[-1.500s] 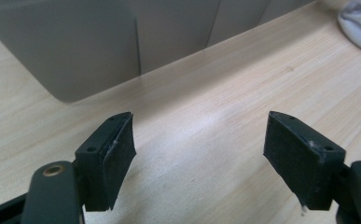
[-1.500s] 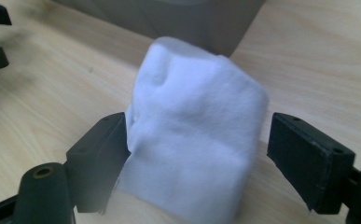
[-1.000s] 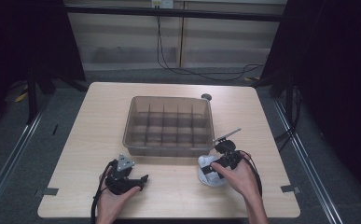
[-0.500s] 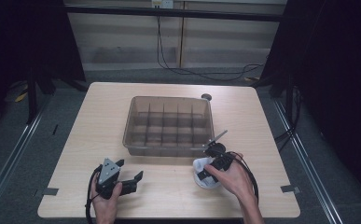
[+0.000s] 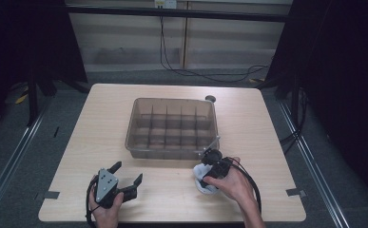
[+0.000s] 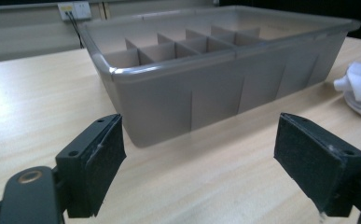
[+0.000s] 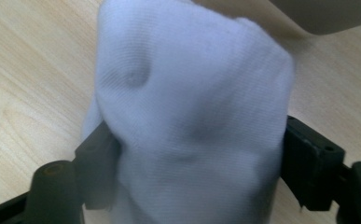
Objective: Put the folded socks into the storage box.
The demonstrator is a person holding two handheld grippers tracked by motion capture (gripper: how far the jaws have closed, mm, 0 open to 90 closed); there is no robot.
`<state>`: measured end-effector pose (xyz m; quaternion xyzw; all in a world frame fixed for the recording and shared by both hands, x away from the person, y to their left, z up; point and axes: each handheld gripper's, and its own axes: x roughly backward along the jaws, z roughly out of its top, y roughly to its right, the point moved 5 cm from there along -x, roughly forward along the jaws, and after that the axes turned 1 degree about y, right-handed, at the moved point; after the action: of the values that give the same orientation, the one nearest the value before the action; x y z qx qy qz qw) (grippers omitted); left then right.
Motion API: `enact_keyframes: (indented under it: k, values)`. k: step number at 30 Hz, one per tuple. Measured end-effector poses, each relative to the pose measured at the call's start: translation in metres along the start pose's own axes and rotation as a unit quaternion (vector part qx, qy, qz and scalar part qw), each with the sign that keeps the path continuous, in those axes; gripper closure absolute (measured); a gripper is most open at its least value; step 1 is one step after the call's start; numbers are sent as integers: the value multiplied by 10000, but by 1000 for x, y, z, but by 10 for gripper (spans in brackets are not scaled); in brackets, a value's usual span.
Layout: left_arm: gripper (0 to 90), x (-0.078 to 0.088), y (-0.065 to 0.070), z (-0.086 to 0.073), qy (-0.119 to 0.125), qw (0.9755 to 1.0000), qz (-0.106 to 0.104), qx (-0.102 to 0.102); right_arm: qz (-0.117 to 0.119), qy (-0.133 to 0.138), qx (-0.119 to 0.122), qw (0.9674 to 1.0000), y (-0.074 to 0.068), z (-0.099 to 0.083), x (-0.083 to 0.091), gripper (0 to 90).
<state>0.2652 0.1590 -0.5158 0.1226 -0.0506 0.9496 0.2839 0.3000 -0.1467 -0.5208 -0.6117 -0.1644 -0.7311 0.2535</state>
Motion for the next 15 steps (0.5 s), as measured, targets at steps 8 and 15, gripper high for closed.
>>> enact_keyframes:
  k: [8, 15]
  values:
    - [158, -3, -3, 2, 234, 9992, 306, -105, -132, 127, -14, 9998, 1, -4, 2, 353]
    - [160, -9, -10, 3, 274, 9987, 392, -185, -146, 164, -111, 9997, 6, -5, 5, 504]
